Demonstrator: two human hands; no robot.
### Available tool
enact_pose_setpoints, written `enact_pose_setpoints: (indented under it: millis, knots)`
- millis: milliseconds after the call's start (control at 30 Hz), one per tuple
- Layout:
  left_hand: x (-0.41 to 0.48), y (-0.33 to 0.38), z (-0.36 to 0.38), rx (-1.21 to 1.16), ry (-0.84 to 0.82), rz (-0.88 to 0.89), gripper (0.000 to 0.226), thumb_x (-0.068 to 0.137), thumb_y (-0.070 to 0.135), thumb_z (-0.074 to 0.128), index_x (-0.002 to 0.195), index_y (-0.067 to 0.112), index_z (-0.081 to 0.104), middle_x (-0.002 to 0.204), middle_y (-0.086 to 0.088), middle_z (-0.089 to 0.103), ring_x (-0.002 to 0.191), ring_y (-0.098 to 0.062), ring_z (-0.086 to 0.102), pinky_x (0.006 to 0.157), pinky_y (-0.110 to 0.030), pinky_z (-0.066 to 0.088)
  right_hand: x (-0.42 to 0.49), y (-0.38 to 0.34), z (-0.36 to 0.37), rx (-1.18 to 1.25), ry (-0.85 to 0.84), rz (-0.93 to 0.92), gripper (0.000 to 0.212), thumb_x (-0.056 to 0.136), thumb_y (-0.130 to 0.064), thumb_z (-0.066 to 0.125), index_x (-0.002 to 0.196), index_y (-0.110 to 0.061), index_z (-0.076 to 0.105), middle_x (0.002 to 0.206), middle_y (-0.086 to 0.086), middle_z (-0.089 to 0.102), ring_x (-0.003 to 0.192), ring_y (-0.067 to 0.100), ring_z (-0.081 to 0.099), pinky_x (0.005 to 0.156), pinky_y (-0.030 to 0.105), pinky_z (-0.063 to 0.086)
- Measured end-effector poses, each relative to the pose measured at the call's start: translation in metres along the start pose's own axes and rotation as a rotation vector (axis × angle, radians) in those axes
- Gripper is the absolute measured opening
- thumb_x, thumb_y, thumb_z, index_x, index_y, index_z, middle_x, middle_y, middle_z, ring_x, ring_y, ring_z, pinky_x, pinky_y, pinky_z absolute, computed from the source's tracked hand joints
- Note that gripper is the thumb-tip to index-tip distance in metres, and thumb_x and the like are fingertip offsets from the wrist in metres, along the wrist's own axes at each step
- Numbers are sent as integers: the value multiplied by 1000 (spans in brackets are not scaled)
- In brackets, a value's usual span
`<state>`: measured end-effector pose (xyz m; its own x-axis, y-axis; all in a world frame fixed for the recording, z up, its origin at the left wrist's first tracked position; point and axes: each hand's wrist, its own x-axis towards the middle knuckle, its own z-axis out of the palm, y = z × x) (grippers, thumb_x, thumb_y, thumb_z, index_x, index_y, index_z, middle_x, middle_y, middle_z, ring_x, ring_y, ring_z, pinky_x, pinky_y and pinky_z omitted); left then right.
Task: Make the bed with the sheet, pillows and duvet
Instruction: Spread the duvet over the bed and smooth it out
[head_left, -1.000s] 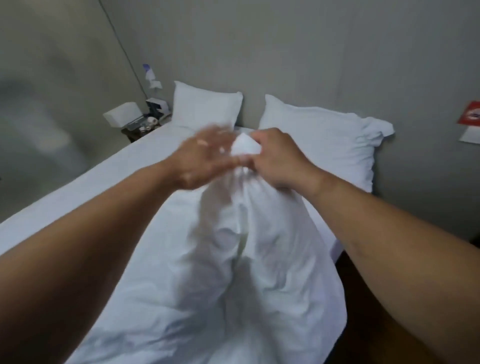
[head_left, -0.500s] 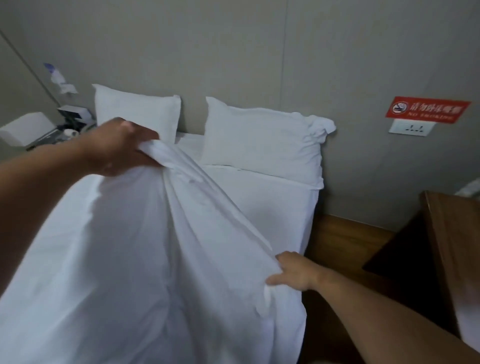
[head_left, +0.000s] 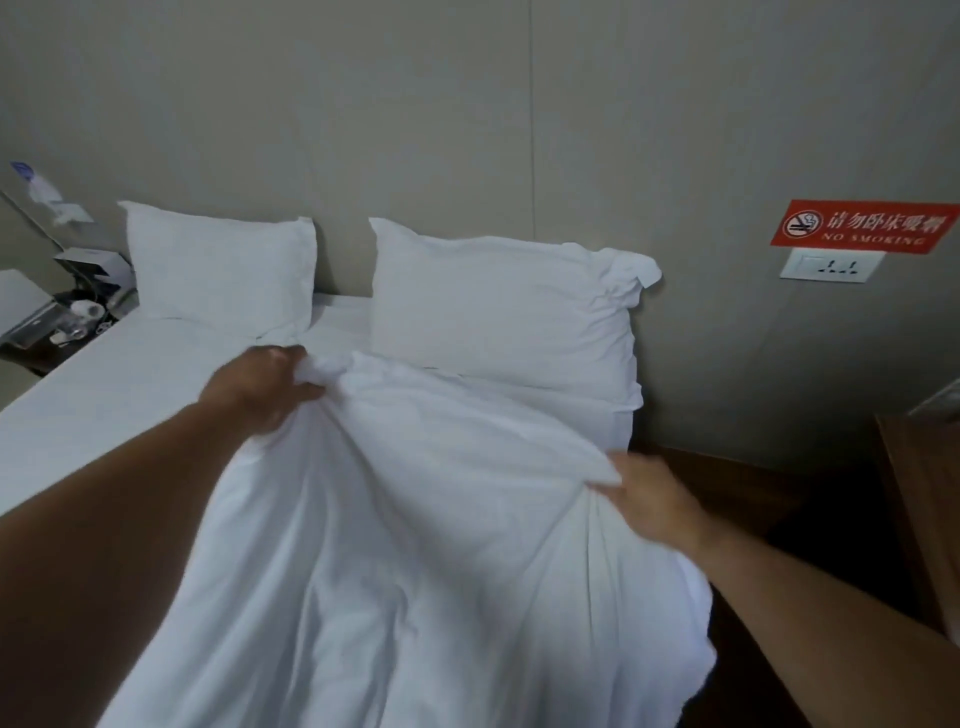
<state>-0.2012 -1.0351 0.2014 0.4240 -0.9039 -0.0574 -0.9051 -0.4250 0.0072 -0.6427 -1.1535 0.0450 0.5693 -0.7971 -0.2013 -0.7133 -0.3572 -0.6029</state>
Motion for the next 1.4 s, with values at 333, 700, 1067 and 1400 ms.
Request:
enact_pose_setpoints:
  millis: [333, 700, 1067, 1400]
  knots:
    - [111, -38, 61, 237, -177, -517, 38, 90, 30, 60, 119, 7, 54, 117, -23, 58, 111, -42, 57, 100, -52, 46, 171, 28, -85, -266, -458, 20, 91, 58, -70, 81, 135, -31, 51, 131, -12, 54, 119, 17, 54, 98, 27, 44]
    - [159, 175, 284, 281, -495, 262, 97, 87, 56, 62, 158, 35, -2, 166, 1, -3, 153, -22, 2, 121, -44, 20, 148, 199, 142, 44, -490, 317, 126, 63, -56, 84, 158, -29, 6, 165, -2, 11, 150, 22, 15, 121, 43, 25]
    - [185, 143, 358, 551, -901, 446, 69, 87, 75, 45, 145, 39, 41, 144, 15, 52, 134, -9, 48, 111, -33, 35, 179, 179, 147, -84, -557, 4, 48, 91, -52, 59, 131, -31, 42, 123, 7, 64, 112, 31, 62, 89, 39, 51]
    - [353, 198, 296, 375, -182, 230, 92, 70, 61, 78, 144, 29, 35, 137, -12, 42, 128, -35, 39, 99, -54, 38, 373, 210, 24, -237, -288, 133, 78, 72, -58, 77, 135, -26, 46, 128, 6, 57, 112, 28, 56, 87, 41, 47]
